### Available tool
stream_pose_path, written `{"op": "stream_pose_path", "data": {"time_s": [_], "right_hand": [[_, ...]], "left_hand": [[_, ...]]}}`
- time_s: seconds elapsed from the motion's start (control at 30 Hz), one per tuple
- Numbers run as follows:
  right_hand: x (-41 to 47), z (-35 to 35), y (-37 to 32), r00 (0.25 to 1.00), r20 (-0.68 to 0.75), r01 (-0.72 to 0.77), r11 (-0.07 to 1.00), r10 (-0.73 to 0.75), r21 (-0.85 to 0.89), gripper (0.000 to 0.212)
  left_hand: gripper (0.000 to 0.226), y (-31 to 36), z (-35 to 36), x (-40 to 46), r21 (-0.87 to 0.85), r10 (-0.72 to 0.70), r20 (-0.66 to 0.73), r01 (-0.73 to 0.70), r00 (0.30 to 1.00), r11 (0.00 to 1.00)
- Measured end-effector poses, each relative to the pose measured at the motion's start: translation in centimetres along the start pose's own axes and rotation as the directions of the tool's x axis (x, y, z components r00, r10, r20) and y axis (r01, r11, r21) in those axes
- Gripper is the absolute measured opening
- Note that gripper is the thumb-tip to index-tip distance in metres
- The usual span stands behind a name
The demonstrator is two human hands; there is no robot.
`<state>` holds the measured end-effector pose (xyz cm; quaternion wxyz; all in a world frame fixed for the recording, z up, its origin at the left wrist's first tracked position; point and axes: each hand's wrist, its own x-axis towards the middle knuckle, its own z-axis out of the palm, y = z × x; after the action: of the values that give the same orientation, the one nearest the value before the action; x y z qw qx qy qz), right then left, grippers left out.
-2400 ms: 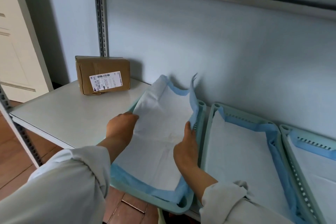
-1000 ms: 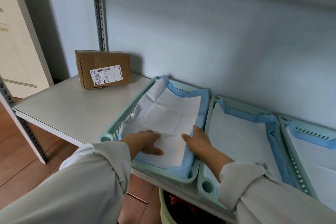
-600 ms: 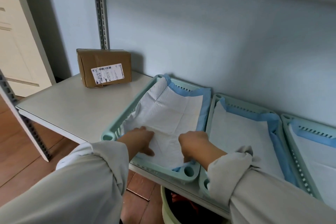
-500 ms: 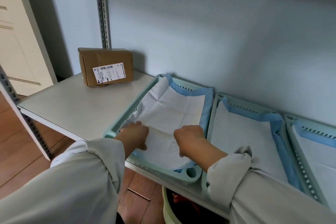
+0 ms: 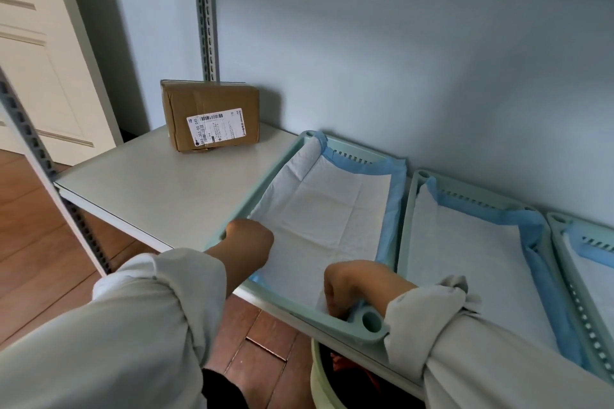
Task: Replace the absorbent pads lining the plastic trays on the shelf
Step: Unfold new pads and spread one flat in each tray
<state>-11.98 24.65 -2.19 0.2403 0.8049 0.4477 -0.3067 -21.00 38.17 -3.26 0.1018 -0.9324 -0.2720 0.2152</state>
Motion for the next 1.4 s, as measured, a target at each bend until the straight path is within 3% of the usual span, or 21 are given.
{"op": "stream_pose_path", "data": {"time_s": [0.17, 0.27, 0.33, 0.4, 0.47, 0.53, 0.6, 0.7, 0.77, 0.83, 0.9, 0.97, 1.03, 1.17, 1.27, 1.33, 1.4], "right_hand": [[-0.6, -0.1, -0.1, 0.996, -0.041, -0.091, 0.975, 0.085, -0.201, 0.062], [-0.8, -0.6, -0.1, 0.996, -0.063, -0.079, 0.954, 0.064, -0.288, 0.060], [-0.6, -1.5, -0.4, 0.991, -0.127, -0.056, 0.986, 0.036, -0.159, 0.049], [0.6, -1.9, -0.6, 0.947, -0.320, 0.013, 0.998, 0.009, 0.067, 0.044], [1.9, -1.5, -0.9, 0.903, -0.428, 0.155, 0.961, -0.044, 0.227, 0.062], [3.0, -0.4, -0.8, 0.937, -0.337, 0.187, 0.943, -0.089, 0.273, 0.086], [3.6, 0.8, 0.3, 0.969, -0.247, 0.058, 0.959, 0.013, 0.276, 0.099], [3.6, 1.8, 1.8, 0.956, -0.141, -0.200, 0.922, 0.258, 0.331, 0.114], [3.7, 1.5, 1.8, 0.949, -0.083, -0.265, 0.912, 0.305, 0.314, 0.117], [4.1, 0.4, 1.5, 0.960, -0.129, -0.201, 0.935, 0.247, 0.292, 0.110], [4.9, -0.9, 1.3, 0.967, -0.228, -0.047, 0.957, 0.116, 0.287, 0.091], [5.7, -2.0, 1.2, 0.956, -0.289, 0.037, 0.956, 0.051, 0.292, 0.080], [6.9, -2.7, 1.7, 0.950, -0.303, 0.021, 0.957, 0.070, 0.288, 0.079], [8.1, -3.2, 3.4, 0.964, -0.240, -0.037, 0.953, 0.114, 0.302, 0.081], [8.6, -3.9, 3.8, 0.916, -0.384, 0.006, 0.952, 0.117, 0.305, 0.070], [9.1, -4.3, 4.1, 0.894, -0.433, 0.025, 0.952, 0.115, 0.304, 0.066], [9.9, -4.5, 4.3, 0.887, -0.454, 0.041, 0.967, 0.081, 0.253, 0.065]], "left_hand": [[0.043, -0.5, 0.2, -0.5, 0.052, 0.071, 0.083, -0.076, 0.994, 0.996], [0.043, -0.4, 0.3, 0.5, 0.064, 0.064, 0.161, -0.076, 0.985, 0.995], [0.035, -0.1, -0.3, 1.1, 0.032, 0.082, 0.106, -0.086, 0.991, 0.996], [0.033, 0.9, -0.6, 1.9, -0.113, 0.066, -0.097, -0.077, 0.993, 0.991], [0.040, 2.0, -0.2, 2.7, -0.277, 0.039, -0.232, -0.104, 0.972, 0.955], [0.060, 1.9, 0.8, 4.0, -0.407, 0.005, -0.159, -0.070, 0.987, 0.911], [0.086, 0.9, 1.2, 5.3, -0.511, -0.009, -0.006, 0.005, 1.000, 0.859], [0.112, 0.1, 0.8, 6.1, -0.486, 0.039, 0.091, 0.010, 0.995, 0.874], [0.111, 0.3, 0.3, 6.1, -0.430, 0.041, 0.124, 0.016, 0.991, 0.903], [0.088, 0.4, -0.4, 6.6, -0.390, 0.035, 0.064, -0.008, 0.997, 0.921], [0.054, 0.7, -1.0, 7.6, -0.406, 0.016, -0.130, -0.068, 0.991, 0.911], [0.040, 1.2, -1.4, 8.7, -0.416, 0.036, -0.279, -0.154, 0.960, 0.896], [0.046, 1.7, -1.6, 10.3, -0.415, 0.076, -0.290, -0.197, 0.954, 0.888], [0.054, 1.1, -0.9, 12.4, -0.532, -0.006, -0.178, -0.092, 0.984, 0.842], [0.048, 1.1, -1.5, 13.2, -0.488, -0.038, -0.298, -0.118, 0.954, 0.865], [0.054, 1.3, -2.2, 13.6, -0.382, 0.040, -0.392, -0.202, 0.919, 0.902], [0.064, 1.4, -2.7, 14.5, -0.349, 0.147, -0.378, -0.288, 0.914, 0.892]]}}
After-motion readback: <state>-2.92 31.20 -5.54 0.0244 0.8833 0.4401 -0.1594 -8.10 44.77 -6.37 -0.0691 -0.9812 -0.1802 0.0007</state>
